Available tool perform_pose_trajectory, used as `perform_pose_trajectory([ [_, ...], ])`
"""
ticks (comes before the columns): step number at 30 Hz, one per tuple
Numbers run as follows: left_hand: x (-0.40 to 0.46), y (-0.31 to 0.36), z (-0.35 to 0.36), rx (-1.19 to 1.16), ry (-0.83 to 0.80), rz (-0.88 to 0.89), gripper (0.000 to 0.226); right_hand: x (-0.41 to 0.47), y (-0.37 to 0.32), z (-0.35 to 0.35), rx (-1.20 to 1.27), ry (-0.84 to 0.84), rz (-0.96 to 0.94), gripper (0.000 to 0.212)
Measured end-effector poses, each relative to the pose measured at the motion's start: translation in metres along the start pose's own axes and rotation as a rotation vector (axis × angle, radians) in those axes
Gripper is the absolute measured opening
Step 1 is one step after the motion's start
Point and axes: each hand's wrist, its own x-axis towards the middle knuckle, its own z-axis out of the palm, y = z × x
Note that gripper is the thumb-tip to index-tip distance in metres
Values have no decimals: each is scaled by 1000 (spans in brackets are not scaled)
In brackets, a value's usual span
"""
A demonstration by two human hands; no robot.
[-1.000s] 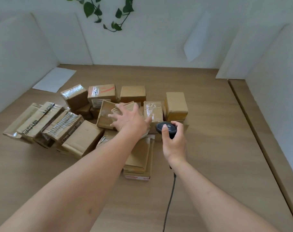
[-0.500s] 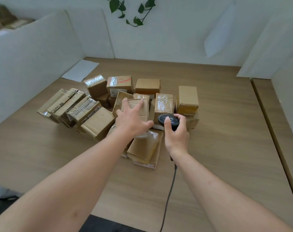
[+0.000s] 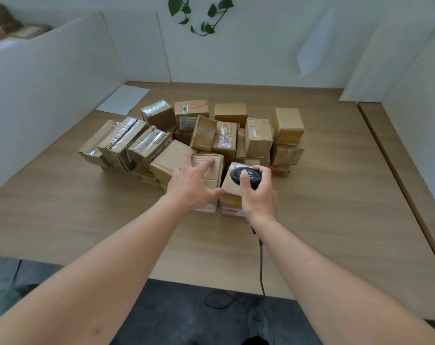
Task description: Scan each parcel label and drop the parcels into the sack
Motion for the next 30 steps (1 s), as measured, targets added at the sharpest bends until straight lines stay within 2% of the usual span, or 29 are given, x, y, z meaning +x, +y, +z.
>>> perform_pose_trajectory([
  [9, -40, -53, 32, -25, -119, 51, 93, -70, 32, 32, -83, 37, 81, 35],
  [21, -53, -63, 125, -40, -314, -44, 90, -73, 105, 34, -187, -64, 191, 35],
  [30, -46, -56, 183, -36, -280, -93, 97, -58, 148, 21, -237, -154, 233, 32],
])
